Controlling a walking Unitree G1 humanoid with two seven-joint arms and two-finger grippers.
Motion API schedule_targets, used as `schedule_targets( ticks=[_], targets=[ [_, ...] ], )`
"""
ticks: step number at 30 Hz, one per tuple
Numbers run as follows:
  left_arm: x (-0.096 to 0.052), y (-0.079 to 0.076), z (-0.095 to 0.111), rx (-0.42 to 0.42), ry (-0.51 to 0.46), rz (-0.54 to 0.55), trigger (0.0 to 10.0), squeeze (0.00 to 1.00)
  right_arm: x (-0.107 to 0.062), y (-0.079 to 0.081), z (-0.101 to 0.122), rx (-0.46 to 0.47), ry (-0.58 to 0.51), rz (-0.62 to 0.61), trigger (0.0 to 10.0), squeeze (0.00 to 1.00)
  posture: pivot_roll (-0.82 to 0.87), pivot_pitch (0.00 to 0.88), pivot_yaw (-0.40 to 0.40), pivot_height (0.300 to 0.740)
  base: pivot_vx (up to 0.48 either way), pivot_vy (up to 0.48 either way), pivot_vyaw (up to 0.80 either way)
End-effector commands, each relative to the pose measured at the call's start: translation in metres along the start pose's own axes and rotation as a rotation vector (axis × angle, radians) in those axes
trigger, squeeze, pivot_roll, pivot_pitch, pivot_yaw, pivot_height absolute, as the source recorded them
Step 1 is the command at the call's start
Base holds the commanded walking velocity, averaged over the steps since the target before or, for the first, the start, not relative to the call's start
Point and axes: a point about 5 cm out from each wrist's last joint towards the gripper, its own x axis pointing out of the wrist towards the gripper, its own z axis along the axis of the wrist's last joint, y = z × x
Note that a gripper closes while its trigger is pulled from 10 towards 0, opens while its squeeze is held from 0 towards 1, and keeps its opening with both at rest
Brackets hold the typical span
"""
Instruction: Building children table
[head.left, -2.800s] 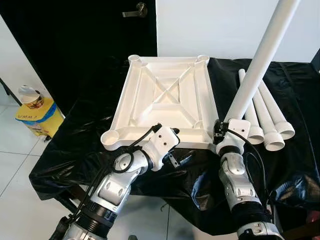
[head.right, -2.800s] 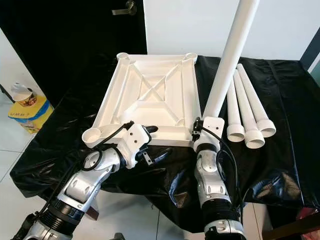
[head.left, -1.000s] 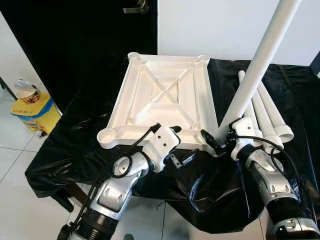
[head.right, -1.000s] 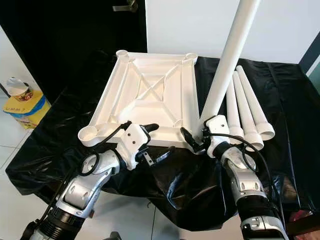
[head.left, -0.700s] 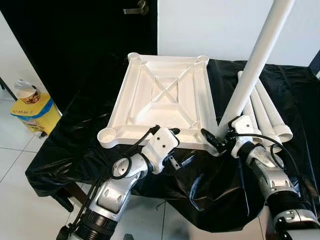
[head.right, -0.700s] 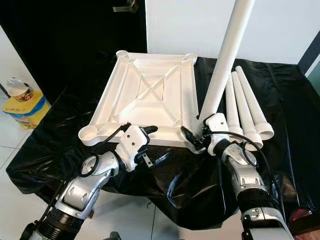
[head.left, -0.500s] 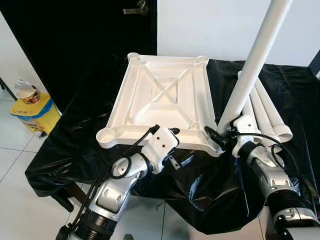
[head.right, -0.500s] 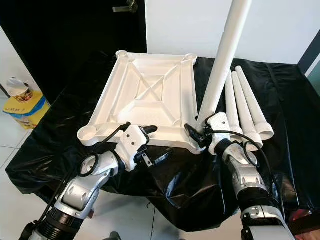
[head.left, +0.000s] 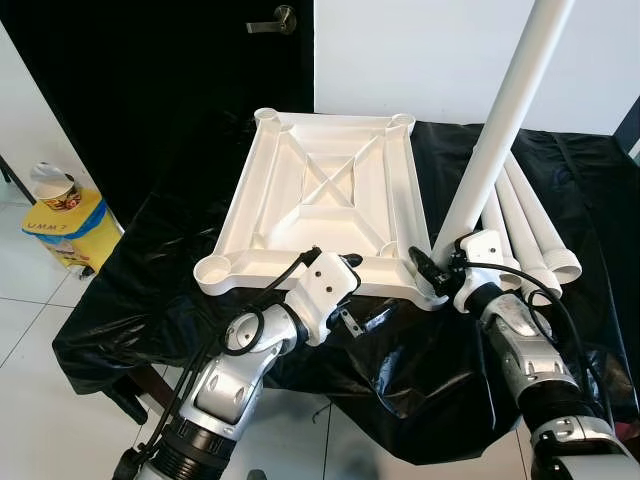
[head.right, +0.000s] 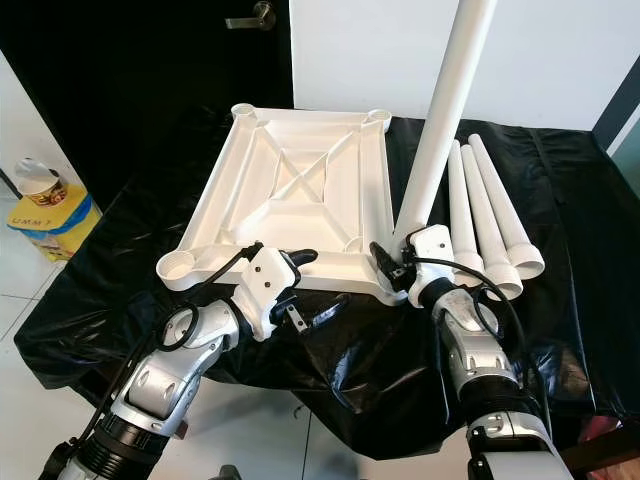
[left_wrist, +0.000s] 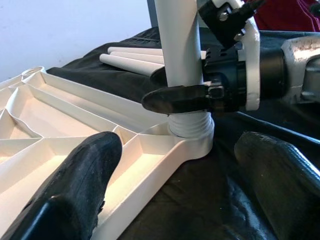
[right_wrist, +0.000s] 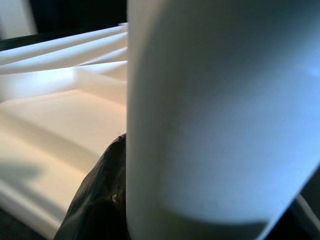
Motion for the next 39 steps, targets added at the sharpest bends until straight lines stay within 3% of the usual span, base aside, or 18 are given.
schedule_targets(
  ticks=[1, 15, 19, 25, 30, 39],
  targets=[
    [0.002, -0.001, -0.001, 0.003, 0.008, -0.019, 10.0, 0.00, -0.008, 0.000, -0.019, -0.010, 0.103, -0.037, 10.0, 0.00, 0.03, 0.000, -0.031, 0.740, 0.000, 0.000, 0.00],
    [0.001, -0.001, -0.003, -0.003, 0.015, -0.020, 10.0, 0.00, -0.009, 0.032, -0.019, 0.095, 0.122, -0.216, 10.0, 0.00, 0.03, 0.000, -0.026, 0.740, 0.000, 0.000, 0.00],
    [0.000, -0.001, -0.003, -0.003, 0.016, -0.020, 10.0, 0.00, -0.009, 0.033, -0.019, 0.103, 0.124, -0.224, 10.0, 0.00, 0.03, 0.000, -0.027, 0.740, 0.000, 0.000, 0.00],
    [-0.001, 0.000, -0.003, -0.002, 0.019, -0.014, 10.0, 0.00, -0.011, 0.037, -0.016, 0.133, 0.133, -0.355, 10.0, 0.00, 0.03, 0.003, -0.030, 0.740, 0.000, 0.000, 0.00],
    [-0.001, 0.000, -0.003, -0.001, 0.021, -0.011, 10.0, 0.00, -0.009, 0.049, -0.012, 0.152, 0.131, -0.379, 10.0, 0.00, 0.03, 0.007, -0.028, 0.740, 0.000, 0.000, 0.00],
    [-0.002, -0.001, -0.004, -0.002, 0.025, -0.016, 10.0, 0.00, -0.012, 0.053, -0.009, 0.147, 0.126, -0.366, 10.0, 0.00, 0.03, 0.014, -0.025, 0.740, 0.000, 0.000, 0.00]
  ],
)
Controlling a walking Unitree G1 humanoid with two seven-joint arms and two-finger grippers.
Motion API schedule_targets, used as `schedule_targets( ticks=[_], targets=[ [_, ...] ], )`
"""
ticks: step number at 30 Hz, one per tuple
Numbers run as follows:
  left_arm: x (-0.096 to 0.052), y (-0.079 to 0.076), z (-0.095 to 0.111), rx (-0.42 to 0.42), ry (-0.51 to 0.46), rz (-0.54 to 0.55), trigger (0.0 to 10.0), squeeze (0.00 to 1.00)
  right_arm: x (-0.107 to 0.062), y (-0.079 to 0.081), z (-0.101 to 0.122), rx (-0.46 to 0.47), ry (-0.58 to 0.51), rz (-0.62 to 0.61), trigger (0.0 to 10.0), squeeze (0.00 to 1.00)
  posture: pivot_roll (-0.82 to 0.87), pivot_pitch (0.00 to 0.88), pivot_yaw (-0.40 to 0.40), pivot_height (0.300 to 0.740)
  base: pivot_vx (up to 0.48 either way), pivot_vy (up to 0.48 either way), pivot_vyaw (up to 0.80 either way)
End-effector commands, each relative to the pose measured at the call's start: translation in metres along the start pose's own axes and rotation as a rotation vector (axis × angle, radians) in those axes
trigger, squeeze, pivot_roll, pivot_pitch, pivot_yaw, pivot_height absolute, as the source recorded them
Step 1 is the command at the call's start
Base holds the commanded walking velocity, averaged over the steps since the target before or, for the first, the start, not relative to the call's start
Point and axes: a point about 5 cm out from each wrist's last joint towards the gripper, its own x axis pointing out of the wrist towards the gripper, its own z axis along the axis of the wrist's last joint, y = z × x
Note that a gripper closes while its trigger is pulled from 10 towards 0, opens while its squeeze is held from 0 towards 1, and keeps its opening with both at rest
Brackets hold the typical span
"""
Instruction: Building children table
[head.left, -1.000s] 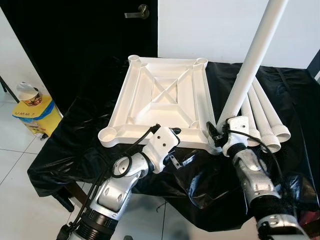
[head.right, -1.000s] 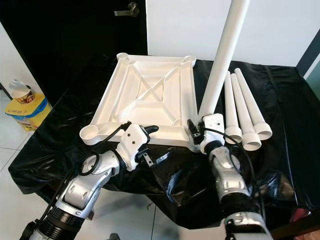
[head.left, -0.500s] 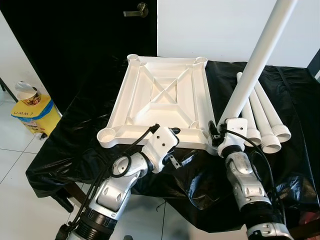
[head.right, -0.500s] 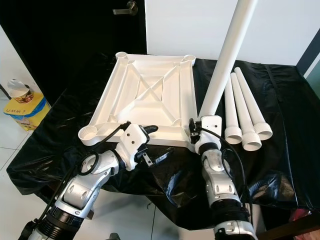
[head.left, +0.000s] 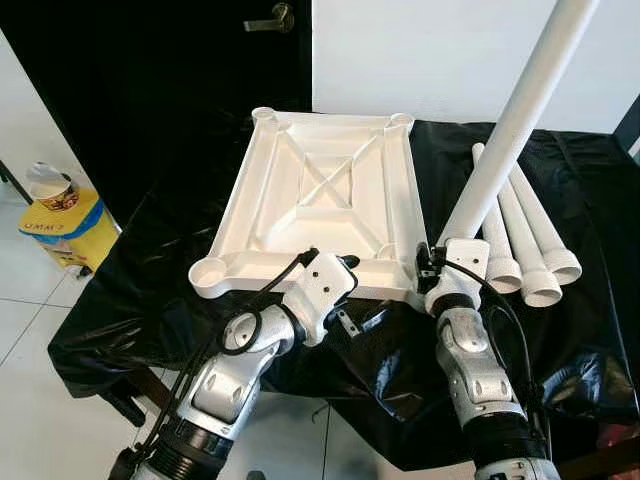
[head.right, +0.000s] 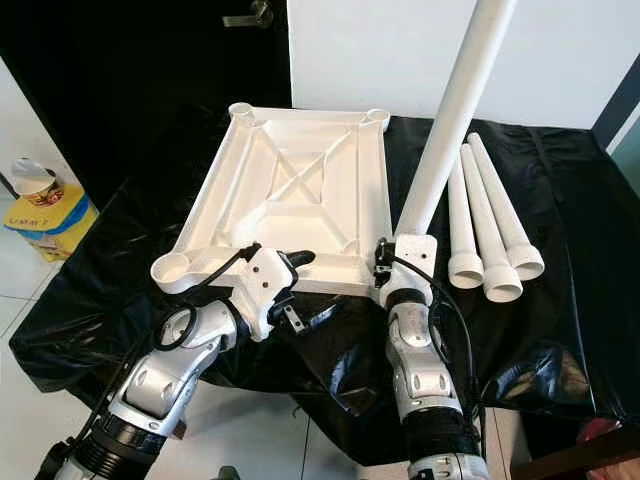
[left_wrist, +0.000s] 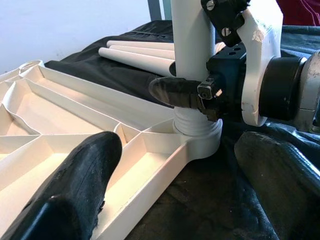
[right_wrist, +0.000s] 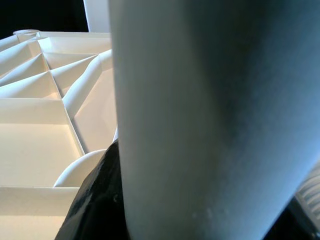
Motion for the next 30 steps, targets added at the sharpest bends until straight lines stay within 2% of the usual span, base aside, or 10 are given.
schedule_targets(
  ticks=[1, 8, 9, 10, 11, 18, 20, 28, 29, 30],
  targets=[
    [0.000, -0.004, -0.002, -0.006, 0.011, -0.015, 10.0, 0.00, -0.007, 0.004, -0.018, -0.004, 0.090, 0.018, 10.0, 0.00, 0.03, 0.014, -0.025, 0.740, 0.000, 0.000, 0.00],
    [0.000, -0.004, -0.002, -0.006, 0.013, -0.018, 10.0, 0.00, -0.007, 0.003, -0.014, -0.028, 0.068, 0.035, 10.0, 0.00, 0.03, 0.015, -0.029, 0.740, 0.000, 0.000, 0.00],
    [0.000, -0.004, -0.003, -0.006, 0.013, -0.017, 10.0, 0.00, -0.006, 0.003, -0.013, -0.032, 0.067, 0.037, 10.0, 0.76, 0.03, 0.015, -0.031, 0.740, 0.000, 0.000, 0.00],
    [0.000, -0.004, -0.003, -0.006, 0.013, -0.017, 10.0, 0.00, -0.006, 0.003, -0.013, -0.032, 0.067, 0.037, 10.0, 0.76, 0.03, 0.015, -0.031, 0.740, 0.000, 0.000, 0.00],
    [0.000, -0.004, -0.002, -0.006, 0.012, -0.014, 10.0, 0.00, -0.006, 0.001, -0.012, -0.038, 0.056, 0.036, 10.0, 1.00, 0.03, 0.012, -0.038, 0.740, 0.000, 0.000, 0.00],
    [0.001, -0.004, -0.002, -0.008, 0.007, -0.001, 10.0, 0.00, -0.006, -0.007, -0.004, -0.059, 0.008, 0.098, 10.0, 1.00, 0.03, 0.005, -0.049, 0.740, 0.000, 0.000, 0.00],
    [0.001, -0.004, -0.003, -0.008, 0.009, 0.001, 10.0, 0.00, -0.008, -0.011, -0.002, -0.067, -0.009, 0.174, 10.0, 1.00, 0.03, 0.005, -0.049, 0.740, 0.000, 0.000, 0.00],
    [0.001, -0.003, -0.003, -0.006, 0.010, 0.006, 10.0, 0.00, -0.004, -0.021, 0.001, -0.092, -0.043, 0.314, 10.0, 1.00, 0.03, 0.000, -0.055, 0.740, 0.000, 0.000, 0.00],
    [0.001, -0.003, -0.003, -0.006, 0.008, 0.007, 10.0, 0.00, -0.002, -0.022, 0.003, -0.101, -0.052, 0.351, 10.0, 0.49, 0.03, 0.000, -0.054, 0.740, 0.000, 0.000, 0.00],
    [0.001, -0.003, -0.003, -0.006, 0.008, 0.007, 10.0, 0.00, -0.002, -0.022, 0.003, -0.101, -0.052, 0.351, 10.0, 0.49, 0.03, 0.000, -0.054, 0.740, 0.000, 0.000, 0.00]
  ],
)
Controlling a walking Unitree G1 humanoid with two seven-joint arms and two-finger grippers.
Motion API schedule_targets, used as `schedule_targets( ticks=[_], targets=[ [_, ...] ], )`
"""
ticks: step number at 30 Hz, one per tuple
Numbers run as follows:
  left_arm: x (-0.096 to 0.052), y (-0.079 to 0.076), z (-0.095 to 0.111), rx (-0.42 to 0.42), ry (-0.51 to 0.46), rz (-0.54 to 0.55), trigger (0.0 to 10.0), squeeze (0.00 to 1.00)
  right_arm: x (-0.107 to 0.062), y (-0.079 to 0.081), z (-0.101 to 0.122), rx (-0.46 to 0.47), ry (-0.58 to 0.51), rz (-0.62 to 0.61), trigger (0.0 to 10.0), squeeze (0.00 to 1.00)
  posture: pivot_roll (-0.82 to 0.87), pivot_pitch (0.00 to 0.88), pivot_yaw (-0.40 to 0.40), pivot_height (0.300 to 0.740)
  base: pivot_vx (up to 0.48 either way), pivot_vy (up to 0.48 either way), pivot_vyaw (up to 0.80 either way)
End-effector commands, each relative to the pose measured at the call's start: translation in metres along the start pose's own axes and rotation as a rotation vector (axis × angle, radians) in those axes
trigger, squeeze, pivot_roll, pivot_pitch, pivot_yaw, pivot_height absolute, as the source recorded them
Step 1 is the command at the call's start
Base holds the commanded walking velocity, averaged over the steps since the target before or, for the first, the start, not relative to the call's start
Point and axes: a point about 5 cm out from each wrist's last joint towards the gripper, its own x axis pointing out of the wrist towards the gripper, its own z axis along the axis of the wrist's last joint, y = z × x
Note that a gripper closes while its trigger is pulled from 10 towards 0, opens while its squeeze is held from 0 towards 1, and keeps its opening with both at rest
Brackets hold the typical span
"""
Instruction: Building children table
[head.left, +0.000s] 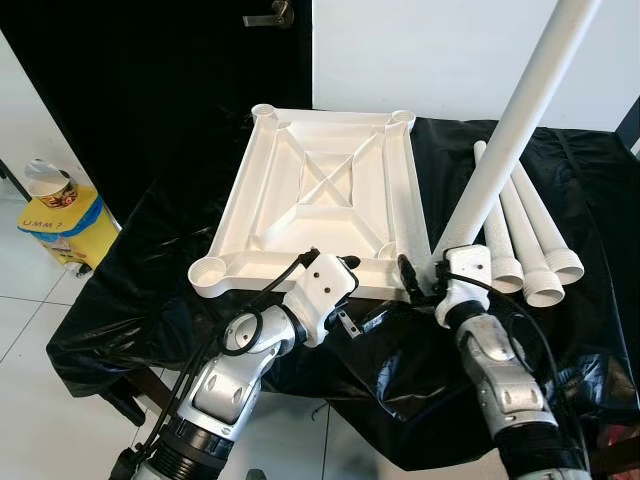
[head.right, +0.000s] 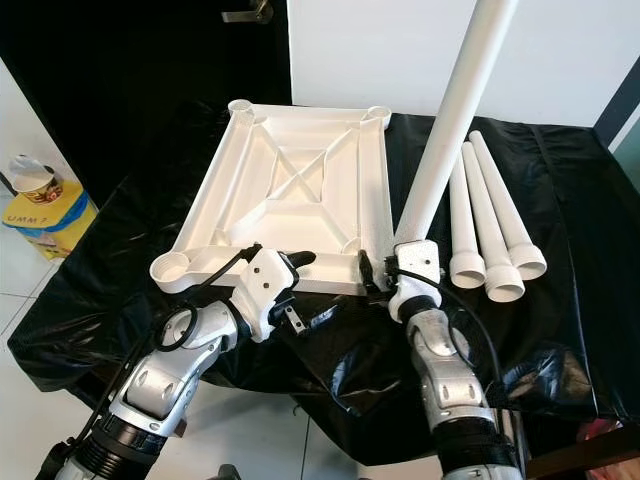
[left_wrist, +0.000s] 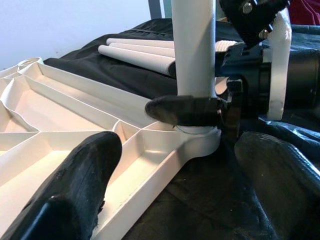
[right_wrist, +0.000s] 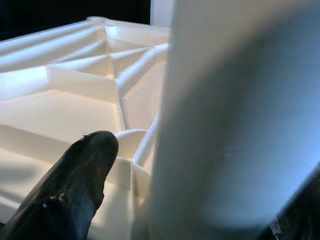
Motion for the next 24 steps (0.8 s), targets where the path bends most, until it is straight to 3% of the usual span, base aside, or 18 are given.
schedule_targets(
  ticks=[1, 2, 4, 12, 13, 15, 16, 24],
  targets=[
    [0.000, -0.001, -0.003, -0.002, 0.009, 0.007, 10.0, 0.00, 0.002, -0.001, 0.001, 0.000, -0.014, 0.056, 10.0, 0.49, 0.03, 0.000, -0.054, 0.740, 0.000, 0.000, 0.00],
    [0.001, -0.002, -0.003, -0.002, 0.008, 0.007, 10.0, 0.00, 0.003, -0.002, 0.002, -0.003, -0.019, 0.078, 10.0, 0.00, 0.03, 0.000, -0.055, 0.740, 0.000, 0.000, 0.00],
    [0.000, -0.001, -0.004, 0.001, 0.009, 0.005, 10.0, 0.00, 0.006, -0.007, 0.002, -0.025, -0.018, 0.150, 10.0, 0.00, 0.03, 0.000, -0.049, 0.740, 0.000, 0.000, 0.00],
    [0.002, 0.000, -0.004, 0.016, 0.012, -0.002, 10.0, 0.00, 0.018, -0.010, -0.003, -0.084, 0.020, 0.211, 10.0, 0.00, 0.03, 0.000, -0.047, 0.740, 0.000, 0.000, 0.00],
    [0.003, -0.001, -0.003, 0.018, 0.010, -0.003, 10.0, 0.00, 0.020, -0.008, -0.007, -0.086, 0.037, 0.226, 2.7, 0.00, 0.04, 0.000, -0.050, 0.740, 0.000, 0.000, 0.00],
    [0.003, -0.001, -0.003, 0.017, 0.009, -0.003, 10.0, 0.00, 0.020, -0.007, -0.009, -0.086, 0.043, 0.232, 2.7, 0.00, 0.04, 0.000, -0.050, 0.740, 0.000, 0.000, 0.00],
    [0.003, -0.002, -0.003, 0.017, 0.009, -0.003, 10.0, 0.00, 0.019, -0.006, -0.011, -0.081, 0.046, 0.242, 0.0, 0.00, 0.05, 0.000, -0.052, 0.740, 0.000, 0.000, 0.00],
    [0.001, -0.003, -0.006, 0.014, 0.019, 0.006, 10.0, 0.00, 0.013, -0.006, -0.023, -0.053, 0.071, 0.258, 0.0, 0.00, 0.05, 0.000, -0.059, 0.740, 0.000, 0.000, 0.00]
  ],
)
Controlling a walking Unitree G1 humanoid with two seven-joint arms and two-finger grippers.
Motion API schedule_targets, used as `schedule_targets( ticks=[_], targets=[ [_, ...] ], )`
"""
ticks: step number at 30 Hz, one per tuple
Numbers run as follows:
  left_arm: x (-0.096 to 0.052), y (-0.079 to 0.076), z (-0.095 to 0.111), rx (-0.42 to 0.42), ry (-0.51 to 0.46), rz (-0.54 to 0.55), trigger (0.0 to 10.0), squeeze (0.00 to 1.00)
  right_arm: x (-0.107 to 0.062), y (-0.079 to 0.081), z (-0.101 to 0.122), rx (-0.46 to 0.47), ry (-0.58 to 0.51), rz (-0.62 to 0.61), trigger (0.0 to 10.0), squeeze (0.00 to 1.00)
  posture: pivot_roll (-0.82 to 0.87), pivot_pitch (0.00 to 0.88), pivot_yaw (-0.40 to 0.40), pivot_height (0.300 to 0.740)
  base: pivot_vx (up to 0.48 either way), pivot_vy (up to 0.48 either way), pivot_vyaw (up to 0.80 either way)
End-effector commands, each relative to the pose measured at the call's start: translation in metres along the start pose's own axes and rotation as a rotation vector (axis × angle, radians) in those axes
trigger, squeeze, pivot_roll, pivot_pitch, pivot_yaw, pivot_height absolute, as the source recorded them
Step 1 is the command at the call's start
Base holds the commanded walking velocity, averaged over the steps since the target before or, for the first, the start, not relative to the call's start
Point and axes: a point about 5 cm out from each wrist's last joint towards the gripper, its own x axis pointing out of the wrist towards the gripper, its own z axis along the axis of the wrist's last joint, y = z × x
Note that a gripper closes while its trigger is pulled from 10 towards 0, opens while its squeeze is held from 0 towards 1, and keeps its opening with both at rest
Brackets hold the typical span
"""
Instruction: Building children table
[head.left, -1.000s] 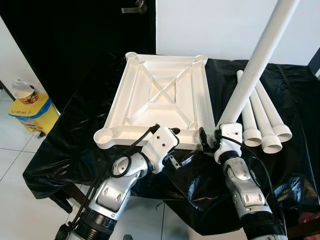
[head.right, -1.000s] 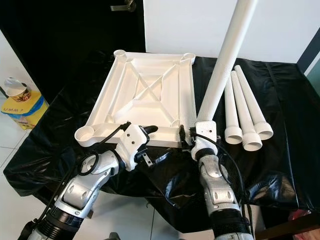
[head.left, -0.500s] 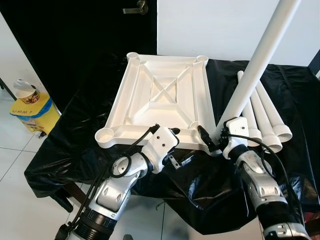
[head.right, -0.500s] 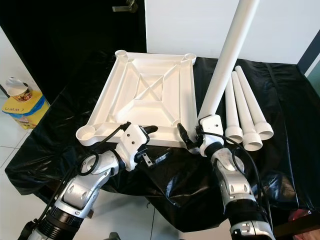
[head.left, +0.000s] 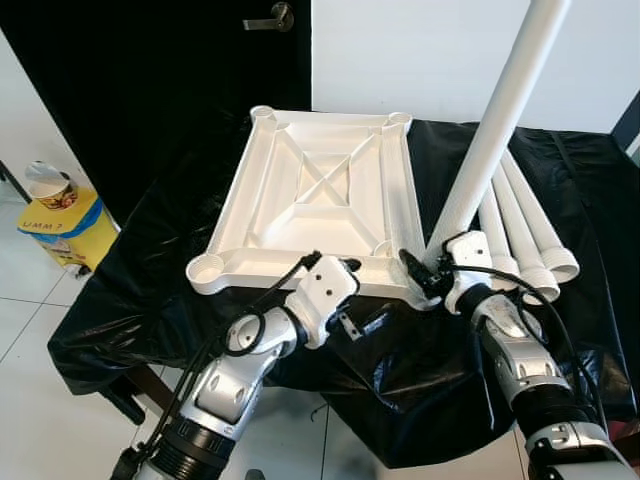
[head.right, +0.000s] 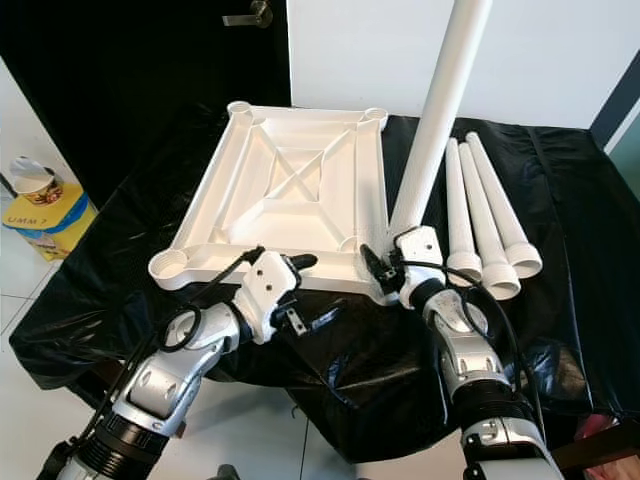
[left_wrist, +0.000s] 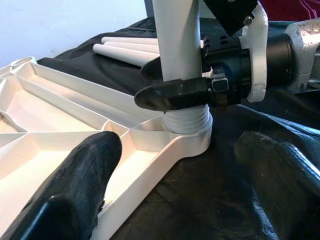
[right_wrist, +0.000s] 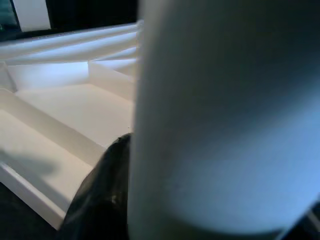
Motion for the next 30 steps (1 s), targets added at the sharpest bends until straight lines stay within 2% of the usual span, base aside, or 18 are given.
schedule_targets(
  ticks=[1, 6, 7, 8, 9, 13, 17, 20, 21, 24, 27, 29, 30],
  targets=[
    [-0.001, -0.002, -0.001, 0.014, 0.006, 0.016, 10.0, 0.00, -0.004, 0.008, -0.017, 0.012, 0.074, 0.038, 0.0, 0.00, 0.05, 0.000, -0.059, 0.740, 0.000, 0.000, 0.00],
    [0.000, -0.001, -0.001, 0.013, 0.007, 0.023, 10.0, 0.00, -0.004, 0.007, -0.019, 0.037, 0.075, -0.010, 0.0, 0.00, 0.05, 0.000, -0.058, 0.740, 0.000, 0.000, 0.00],
    [0.000, -0.001, -0.001, 0.012, 0.007, 0.023, 10.0, 0.00, -0.004, 0.008, -0.019, 0.046, 0.073, -0.033, 9.4, 0.00, 0.04, 0.000, -0.057, 0.740, 0.000, 0.000, 0.00],
    [0.000, -0.001, -0.001, 0.012, 0.007, 0.023, 10.0, 0.00, -0.004, 0.008, -0.019, 0.046, 0.073, -0.033, 9.4, 0.00, 0.04, 0.000, -0.057, 0.740, 0.000, 0.000, 0.00],
    [0.000, -0.002, -0.001, 0.012, 0.008, 0.023, 10.0, 0.00, -0.003, 0.009, -0.019, 0.053, 0.072, -0.065, 10.0, 0.00, 0.04, 0.000, -0.057, 0.740, 0.000, 0.000, 0.00],
    [0.001, -0.001, -0.001, 0.009, 0.008, 0.026, 10.0, 0.00, -0.001, 0.017, -0.017, 0.086, 0.071, -0.212, 10.0, 0.00, 0.04, 0.000, -0.054, 0.740, 0.000, 0.000, 0.00],
    [0.001, -0.001, -0.001, 0.010, 0.007, 0.026, 10.0, 0.00, 0.000, 0.019, -0.018, 0.113, 0.080, -0.265, 10.0, 0.00, 0.04, 0.000, -0.054, 0.740, 0.000, 0.000, 0.00],
    [0.001, -0.002, -0.001, 0.009, 0.008, 0.024, 10.0, 0.00, 0.000, 0.019, -0.020, 0.135, 0.112, -0.439, 10.0, 0.00, 0.04, 0.000, -0.056, 0.740, 0.000, 0.000, 0.00],
    [0.001, -0.002, -0.001, 0.009, 0.008, 0.024, 10.0, 0.00, 0.000, 0.019, -0.020, 0.135, 0.112, -0.439, 10.0, 0.00, 0.04, 0.000, -0.056, 0.740, 0.000, 0.000, 0.00],
    [0.000, -0.003, -0.002, 0.004, 0.010, 0.033, 10.0, 0.00, -0.004, 0.021, -0.020, 0.165, 0.122, -0.598, 10.0, 0.00, 0.04, 0.000, -0.060, 0.740, 0.000, 0.000, 0.00],
    [-0.001, -0.003, -0.002, 0.002, 0.010, 0.037, 10.0, 0.00, -0.004, 0.024, -0.020, 0.174, 0.126, -0.618, 10.0, 0.00, 0.04, 0.000, -0.058, 0.740, 0.000, 0.000, 0.00],
    [-0.001, -0.003, -0.003, -0.002, 0.012, 0.040, 10.0, 0.00, 0.000, 0.035, -0.015, 0.176, 0.103, -0.558, 10.0, 0.00, 0.03, 0.000, -0.053, 0.740, 0.000, 0.000, 0.00],
    [-0.001, -0.003, -0.003, -0.002, 0.012, 0.040, 10.0, 0.00, 0.000, 0.035, -0.015, 0.176, 0.103, -0.558, 10.0, 0.00, 0.03, 0.000, -0.053, 0.740, 0.000, 0.000, 0.00]
  ],
)
